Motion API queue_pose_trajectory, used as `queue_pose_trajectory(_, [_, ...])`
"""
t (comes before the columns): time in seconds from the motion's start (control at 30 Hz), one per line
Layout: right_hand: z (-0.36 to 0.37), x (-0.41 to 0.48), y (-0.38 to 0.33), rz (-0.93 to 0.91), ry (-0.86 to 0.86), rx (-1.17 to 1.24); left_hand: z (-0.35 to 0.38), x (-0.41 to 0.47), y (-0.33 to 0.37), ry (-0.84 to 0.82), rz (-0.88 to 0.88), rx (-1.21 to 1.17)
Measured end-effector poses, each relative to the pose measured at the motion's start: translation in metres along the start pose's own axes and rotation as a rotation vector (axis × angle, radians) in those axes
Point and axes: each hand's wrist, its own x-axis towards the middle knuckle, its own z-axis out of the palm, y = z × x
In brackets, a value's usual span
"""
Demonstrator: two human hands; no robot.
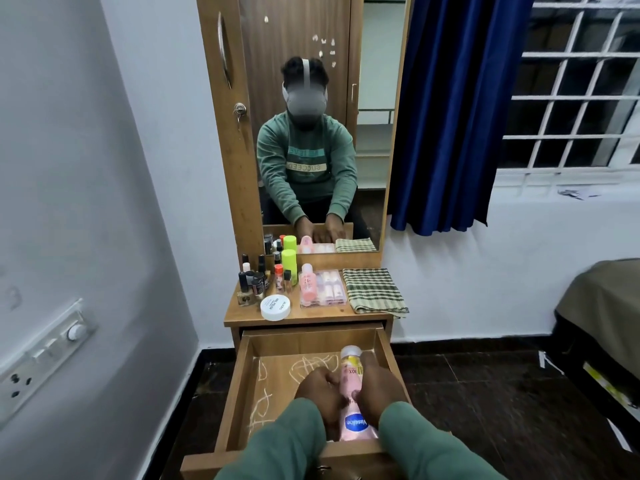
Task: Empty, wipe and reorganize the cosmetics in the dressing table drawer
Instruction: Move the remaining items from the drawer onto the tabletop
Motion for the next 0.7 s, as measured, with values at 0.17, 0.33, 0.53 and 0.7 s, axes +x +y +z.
queue_pose_trajectory(0.17, [-0.016,-0.001,0.001,-0.098,0.067,0.263,-0.014,-0.018,0.010,0.137,0.110,-0.099])
queue_pose_trajectory(0.33, [-0.049,0.010,-0.018,-0.219,0.186,0.484,-0.040,-0.031,0.040,0.216,0.336,-0.163])
queue_pose_trajectory(0.53, [-0.087,0.067,-0.063,-0.219,0.204,0.578,-0.072,0.004,0.090,0.295,0.434,-0.107])
queue_pose_trajectory(0.7, [-0.089,0.117,-0.078,-0.155,0.185,0.549,-0.080,0.038,0.102,0.313,0.421,0.014])
